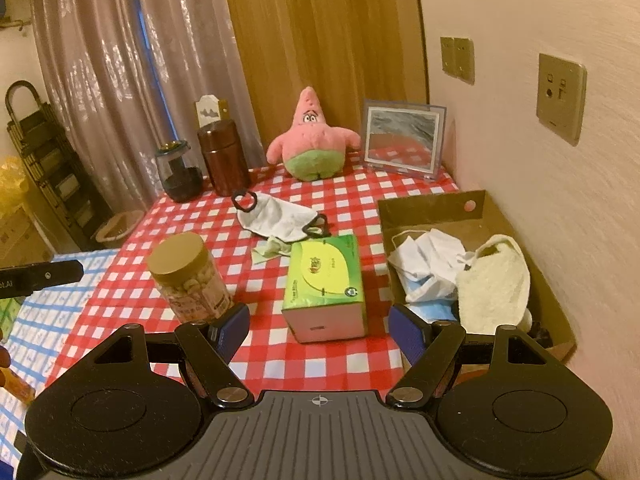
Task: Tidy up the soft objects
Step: 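Move both grippers back toward the white mask and green cloth on the table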
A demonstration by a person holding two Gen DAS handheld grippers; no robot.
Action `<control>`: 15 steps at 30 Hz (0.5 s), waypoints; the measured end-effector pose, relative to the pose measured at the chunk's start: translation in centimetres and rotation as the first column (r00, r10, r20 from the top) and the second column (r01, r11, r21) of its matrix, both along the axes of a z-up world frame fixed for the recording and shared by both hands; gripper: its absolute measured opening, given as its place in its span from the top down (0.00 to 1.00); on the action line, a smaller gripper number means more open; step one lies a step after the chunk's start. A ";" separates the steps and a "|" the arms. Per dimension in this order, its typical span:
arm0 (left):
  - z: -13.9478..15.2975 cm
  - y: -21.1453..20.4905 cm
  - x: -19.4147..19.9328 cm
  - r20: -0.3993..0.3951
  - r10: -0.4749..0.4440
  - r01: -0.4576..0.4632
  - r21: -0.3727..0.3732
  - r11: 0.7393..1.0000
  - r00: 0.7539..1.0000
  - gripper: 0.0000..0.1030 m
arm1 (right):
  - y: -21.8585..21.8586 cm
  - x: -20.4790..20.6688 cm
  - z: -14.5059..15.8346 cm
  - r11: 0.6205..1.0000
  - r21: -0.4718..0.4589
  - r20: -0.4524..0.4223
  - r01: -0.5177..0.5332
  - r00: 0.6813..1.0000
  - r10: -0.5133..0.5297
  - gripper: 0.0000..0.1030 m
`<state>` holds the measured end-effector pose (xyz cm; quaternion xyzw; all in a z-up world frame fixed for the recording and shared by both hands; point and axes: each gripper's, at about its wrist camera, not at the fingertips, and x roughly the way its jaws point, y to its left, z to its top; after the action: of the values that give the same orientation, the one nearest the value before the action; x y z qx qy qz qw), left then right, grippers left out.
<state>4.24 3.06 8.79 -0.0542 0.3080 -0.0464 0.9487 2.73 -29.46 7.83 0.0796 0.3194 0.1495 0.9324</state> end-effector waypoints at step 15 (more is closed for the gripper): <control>1.3 1.2 -0.5 0.042 -0.002 0.001 0.033 0.999 0.999 0.11 | 0.4 0.5 1.6 0.999 -0.039 0.042 -0.037 0.998 0.038 0.26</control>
<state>3.72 4.23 10.12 -0.0374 0.2889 -0.0431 0.9557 3.25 -29.02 9.40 0.0526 0.3035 0.1626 0.9374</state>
